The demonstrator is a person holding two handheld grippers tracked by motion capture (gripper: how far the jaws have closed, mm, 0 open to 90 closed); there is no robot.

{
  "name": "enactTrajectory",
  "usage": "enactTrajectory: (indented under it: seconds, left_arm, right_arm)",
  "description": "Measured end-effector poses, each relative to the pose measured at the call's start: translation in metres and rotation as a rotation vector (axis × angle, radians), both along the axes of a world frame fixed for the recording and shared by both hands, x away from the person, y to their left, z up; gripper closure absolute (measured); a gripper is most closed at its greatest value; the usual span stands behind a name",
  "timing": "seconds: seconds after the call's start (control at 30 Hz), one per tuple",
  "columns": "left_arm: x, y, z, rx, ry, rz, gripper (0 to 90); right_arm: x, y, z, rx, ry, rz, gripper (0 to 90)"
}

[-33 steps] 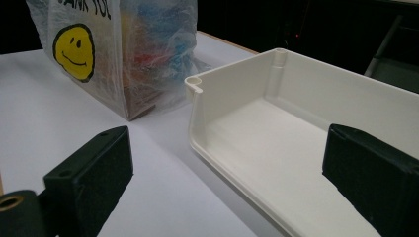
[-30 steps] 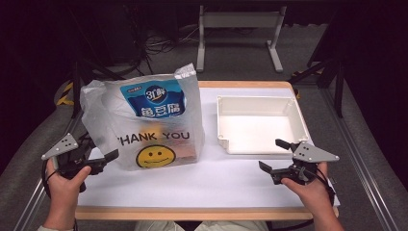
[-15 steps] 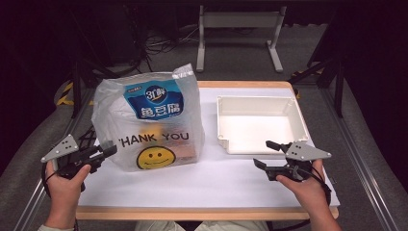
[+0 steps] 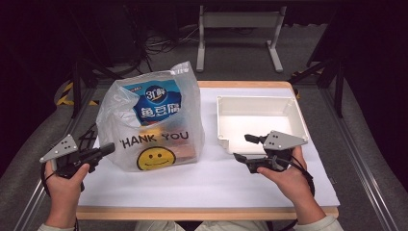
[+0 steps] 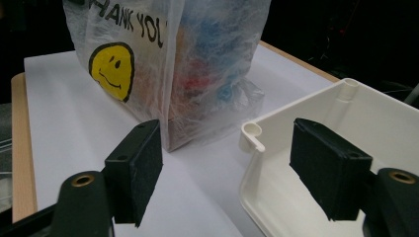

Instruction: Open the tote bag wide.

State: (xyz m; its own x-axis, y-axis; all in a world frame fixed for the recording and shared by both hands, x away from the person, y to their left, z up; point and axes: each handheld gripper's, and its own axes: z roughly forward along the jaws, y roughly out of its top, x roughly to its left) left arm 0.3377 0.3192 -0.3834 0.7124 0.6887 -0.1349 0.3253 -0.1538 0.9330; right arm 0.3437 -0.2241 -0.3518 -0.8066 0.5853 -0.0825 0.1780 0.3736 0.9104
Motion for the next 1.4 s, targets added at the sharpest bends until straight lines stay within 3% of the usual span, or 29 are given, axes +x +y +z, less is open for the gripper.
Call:
enactTrajectory:
  seconds: [0.47, 1.1, 1.13, 1.27, 1.37, 1.4]
  left_arm:
    - [0.0, 0.002, 0.0, -0.009, 0.003, 0.006, 89.5]
    - [0.0, 0.001, 0.0, -0.01, -0.006, 0.004, 89.5]
    - [0.0, 0.001, 0.0, -0.012, -0.007, 0.004, 89.4]
    - [0.0, 0.002, 0.0, -0.015, -0.008, 0.003, 89.4]
    - [0.0, 0.002, 0.0, -0.017, -0.008, 0.005, 89.4]
    - [0.0, 0.002, 0.0, -0.017, -0.008, 0.005, 89.3]
  right_arm:
    - [0.025, 0.06, 0.011, 0.009, -0.003, 0.091, 28.4]
    - [0.057, 0.109, 0.011, 0.019, 0.01, 0.109, 30.2]
    - [0.058, 0.111, 0.012, 0.017, 0.01, 0.112, 31.4]
    - [0.058, 0.116, 0.012, -0.002, 0.01, 0.118, 49.9]
    - [0.058, 0.114, 0.013, -0.028, 0.003, 0.116, 69.8]
    - [0.058, 0.114, 0.013, -0.028, 0.003, 0.116, 69.8]
